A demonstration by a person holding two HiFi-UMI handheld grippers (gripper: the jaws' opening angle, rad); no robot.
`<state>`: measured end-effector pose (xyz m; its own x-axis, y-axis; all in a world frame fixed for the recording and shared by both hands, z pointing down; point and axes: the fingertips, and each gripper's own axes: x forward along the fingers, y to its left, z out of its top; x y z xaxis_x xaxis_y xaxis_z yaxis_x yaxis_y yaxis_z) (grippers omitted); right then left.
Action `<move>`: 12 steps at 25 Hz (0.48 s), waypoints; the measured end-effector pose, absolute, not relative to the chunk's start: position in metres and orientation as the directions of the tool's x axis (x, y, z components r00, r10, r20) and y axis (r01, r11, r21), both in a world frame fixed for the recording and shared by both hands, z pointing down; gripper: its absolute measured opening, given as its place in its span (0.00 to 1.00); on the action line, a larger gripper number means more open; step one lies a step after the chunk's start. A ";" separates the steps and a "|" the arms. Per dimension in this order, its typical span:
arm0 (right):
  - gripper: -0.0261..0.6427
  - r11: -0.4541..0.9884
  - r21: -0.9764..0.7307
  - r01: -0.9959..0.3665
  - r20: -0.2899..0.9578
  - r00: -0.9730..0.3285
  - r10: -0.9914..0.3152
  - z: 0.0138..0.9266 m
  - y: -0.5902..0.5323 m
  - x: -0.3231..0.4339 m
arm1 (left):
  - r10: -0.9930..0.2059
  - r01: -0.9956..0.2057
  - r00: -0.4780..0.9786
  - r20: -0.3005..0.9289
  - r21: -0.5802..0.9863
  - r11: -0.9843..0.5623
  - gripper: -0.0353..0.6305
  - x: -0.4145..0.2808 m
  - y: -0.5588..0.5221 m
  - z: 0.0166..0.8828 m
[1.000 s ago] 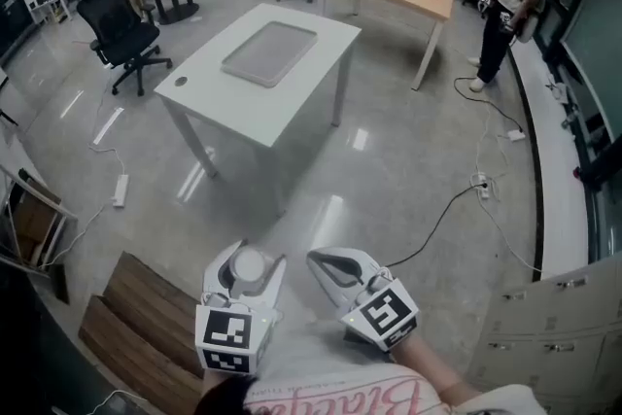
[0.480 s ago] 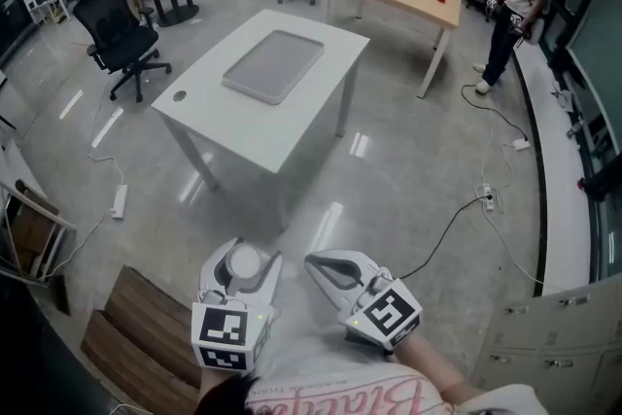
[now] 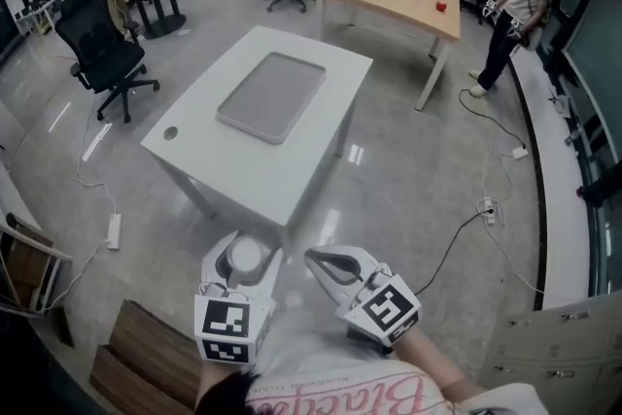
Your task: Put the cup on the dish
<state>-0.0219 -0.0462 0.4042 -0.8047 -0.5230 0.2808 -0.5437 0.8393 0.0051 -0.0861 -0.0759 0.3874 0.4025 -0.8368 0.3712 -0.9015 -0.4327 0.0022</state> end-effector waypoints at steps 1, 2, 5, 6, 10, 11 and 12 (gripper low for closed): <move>0.04 0.836 0.001 -0.548 0.285 -0.801 -0.526 0.405 -0.055 -0.025 | -0.834 -0.898 0.410 0.368 0.003 -0.440 0.44 -0.088 -0.086 0.387; 0.04 0.834 -0.002 -0.551 0.287 -0.799 -0.528 0.405 -0.064 -0.028 | -0.832 -0.894 0.418 0.364 0.004 -0.447 0.44 -0.091 -0.095 0.386; 0.04 0.827 0.015 -0.562 0.287 -0.790 -0.542 0.403 -0.089 -0.037 | -0.828 -0.886 0.433 0.355 -0.001 -0.463 0.44 -0.096 -0.124 0.384; 0.04 0.823 0.022 -0.568 0.283 -0.786 -0.550 0.403 -0.097 -0.039 | -0.827 -0.884 0.437 0.353 -0.002 -0.467 0.44 -0.098 -0.133 0.385; 0.04 0.809 0.017 -0.587 0.284 -0.773 -0.567 0.406 -0.123 -0.046 | -0.815 -0.873 0.461 0.350 0.017 -0.487 0.44 -0.104 -0.167 0.395; 0.04 0.807 0.010 -0.591 0.291 -0.770 -0.567 0.409 -0.127 -0.045 | -0.809 -0.869 0.470 0.354 0.026 -0.493 0.44 -0.104 -0.174 0.399; 0.04 0.804 0.002 -0.594 0.299 -0.767 -0.567 0.412 -0.130 -0.044 | -0.803 -0.866 0.476 0.358 0.032 -0.500 0.44 -0.103 -0.180 0.403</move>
